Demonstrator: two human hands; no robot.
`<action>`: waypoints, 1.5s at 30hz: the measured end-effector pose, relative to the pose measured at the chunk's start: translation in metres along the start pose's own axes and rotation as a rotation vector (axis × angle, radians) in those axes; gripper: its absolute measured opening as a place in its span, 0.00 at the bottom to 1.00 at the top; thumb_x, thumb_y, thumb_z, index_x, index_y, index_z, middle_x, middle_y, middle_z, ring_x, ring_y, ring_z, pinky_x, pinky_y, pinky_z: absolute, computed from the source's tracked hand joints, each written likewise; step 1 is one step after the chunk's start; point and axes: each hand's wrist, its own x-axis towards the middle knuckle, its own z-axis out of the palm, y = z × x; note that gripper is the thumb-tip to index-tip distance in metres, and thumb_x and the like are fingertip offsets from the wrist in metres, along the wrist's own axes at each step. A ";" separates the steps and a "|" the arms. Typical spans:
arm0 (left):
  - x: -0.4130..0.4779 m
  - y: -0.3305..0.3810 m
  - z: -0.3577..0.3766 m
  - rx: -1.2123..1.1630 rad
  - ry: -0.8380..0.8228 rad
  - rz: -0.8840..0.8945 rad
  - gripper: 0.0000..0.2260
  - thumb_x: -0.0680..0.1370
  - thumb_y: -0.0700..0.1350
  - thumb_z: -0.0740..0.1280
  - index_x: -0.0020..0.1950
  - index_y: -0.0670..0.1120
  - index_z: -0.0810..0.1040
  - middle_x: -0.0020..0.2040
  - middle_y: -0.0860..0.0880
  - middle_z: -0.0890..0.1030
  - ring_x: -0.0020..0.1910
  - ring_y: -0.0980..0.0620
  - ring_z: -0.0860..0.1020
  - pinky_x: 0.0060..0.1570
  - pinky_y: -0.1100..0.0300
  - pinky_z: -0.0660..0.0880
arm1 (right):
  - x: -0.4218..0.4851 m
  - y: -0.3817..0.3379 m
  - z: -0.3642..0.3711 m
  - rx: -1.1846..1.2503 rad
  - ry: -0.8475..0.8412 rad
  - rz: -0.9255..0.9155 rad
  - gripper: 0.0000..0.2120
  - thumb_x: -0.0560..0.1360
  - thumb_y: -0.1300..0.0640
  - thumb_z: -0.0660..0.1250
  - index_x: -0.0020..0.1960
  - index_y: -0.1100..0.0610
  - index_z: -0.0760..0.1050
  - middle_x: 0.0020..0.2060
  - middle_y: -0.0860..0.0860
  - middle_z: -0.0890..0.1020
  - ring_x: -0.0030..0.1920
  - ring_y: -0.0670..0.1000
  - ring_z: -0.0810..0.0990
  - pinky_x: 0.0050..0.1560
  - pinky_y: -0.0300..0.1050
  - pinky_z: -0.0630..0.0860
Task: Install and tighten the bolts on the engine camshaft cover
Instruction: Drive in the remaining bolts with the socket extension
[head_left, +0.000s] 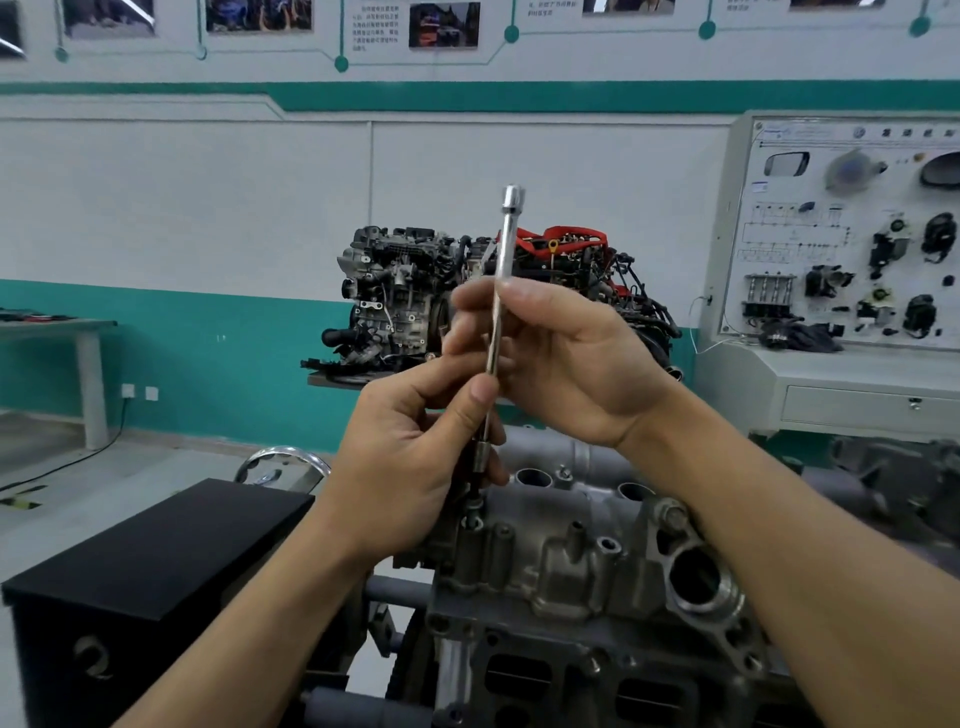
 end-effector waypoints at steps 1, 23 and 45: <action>0.000 0.000 0.000 0.007 -0.009 -0.003 0.10 0.79 0.49 0.66 0.55 0.47 0.83 0.32 0.45 0.79 0.26 0.46 0.80 0.29 0.60 0.77 | -0.002 0.000 -0.002 0.035 -0.005 -0.008 0.12 0.75 0.54 0.62 0.51 0.59 0.79 0.41 0.53 0.84 0.45 0.52 0.81 0.42 0.40 0.78; 0.005 0.002 -0.007 -0.097 -0.076 -0.189 0.10 0.76 0.51 0.69 0.41 0.45 0.83 0.37 0.46 0.84 0.36 0.49 0.84 0.35 0.61 0.79 | -0.001 0.004 -0.002 -0.138 0.091 -0.124 0.11 0.78 0.52 0.62 0.45 0.58 0.79 0.42 0.53 0.83 0.42 0.50 0.80 0.44 0.44 0.75; 0.008 0.000 -0.012 -0.068 -0.124 -0.202 0.13 0.75 0.53 0.68 0.43 0.44 0.83 0.39 0.43 0.85 0.35 0.52 0.81 0.33 0.61 0.78 | -0.002 -0.002 0.000 -0.010 0.076 -0.094 0.13 0.77 0.50 0.62 0.51 0.57 0.81 0.47 0.53 0.85 0.45 0.50 0.83 0.48 0.44 0.79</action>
